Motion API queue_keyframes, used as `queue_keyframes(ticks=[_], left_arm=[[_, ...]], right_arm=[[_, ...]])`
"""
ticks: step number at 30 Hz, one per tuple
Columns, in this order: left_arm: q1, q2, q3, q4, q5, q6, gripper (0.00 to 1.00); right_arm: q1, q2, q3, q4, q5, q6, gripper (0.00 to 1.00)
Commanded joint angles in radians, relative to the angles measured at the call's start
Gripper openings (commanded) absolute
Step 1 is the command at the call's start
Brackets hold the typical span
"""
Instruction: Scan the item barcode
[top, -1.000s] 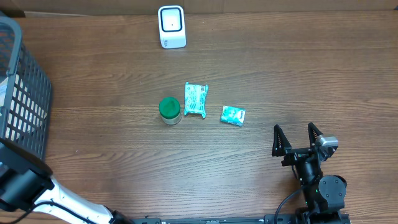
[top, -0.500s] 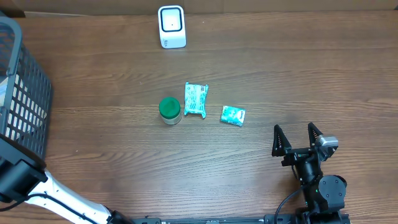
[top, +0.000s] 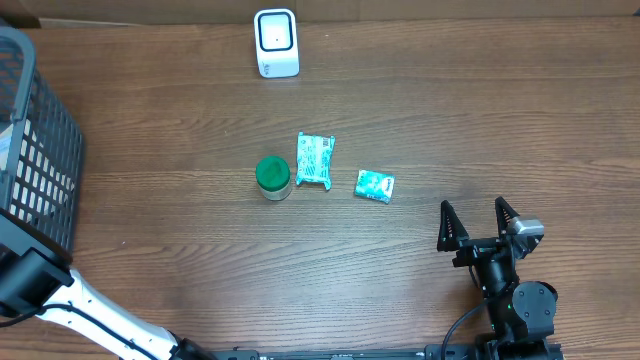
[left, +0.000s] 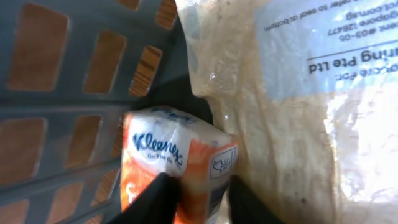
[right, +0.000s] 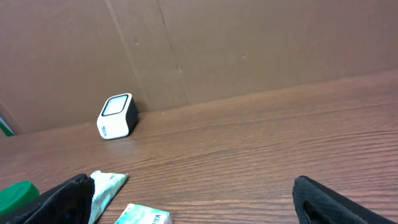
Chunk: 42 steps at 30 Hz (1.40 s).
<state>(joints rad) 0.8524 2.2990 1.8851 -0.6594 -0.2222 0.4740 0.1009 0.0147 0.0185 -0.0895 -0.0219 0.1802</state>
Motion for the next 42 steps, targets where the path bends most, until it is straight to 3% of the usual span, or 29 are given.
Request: queue_keyframes(ticks=[1,4,11,17,24,28,32,36,42], left_arm=[[0.005,0.038,-0.005,-0.010,-0.021,-0.011,0.04],[-0.003,0.031,-0.004,-0.015,-0.042,-0.022,0.04],[-0.056,-0.064,-0.003,-0.008,-0.204,-0.193,0.04],[-0.124,-0.269,-0.003,0.012,-0.259,-0.383,0.04],[-0.283,-0.555,-0.003,-0.008,-0.254,-0.497,0.05],[-0.439,-0.684,-0.003,-0.097,-0.238,-0.621,0.04],[-0.599,-0.731,-0.003,-0.242,-0.132,-0.695,0.04],[-0.756,-0.707,-0.006,-0.434,-0.038,-0.738,0.04],[-0.885,-0.587,-0.034,-0.637,-0.031,-0.770,0.04]], right_arm=[[0.006,-0.008,-0.010,0.006,-0.002,0.002,1.00],[0.006,-0.008,-0.010,0.006,-0.002,0.002,1.00],[0.006,-0.008,-0.010,0.006,-0.002,0.002,1.00],[0.006,-0.008,-0.010,0.006,-0.002,0.002,1.00],[0.006,-0.008,-0.010,0.006,-0.002,0.002,1.00],[0.006,-0.008,-0.010,0.006,-0.002,0.002,1.00],[0.006,-0.008,-0.010,0.006,-0.002,0.002,1.00],[0.006,-0.008,-0.010,0.006,-0.002,0.002,1.00],[0.006,-0.008,-0.010,0.006,-0.002,0.002,1.00]])
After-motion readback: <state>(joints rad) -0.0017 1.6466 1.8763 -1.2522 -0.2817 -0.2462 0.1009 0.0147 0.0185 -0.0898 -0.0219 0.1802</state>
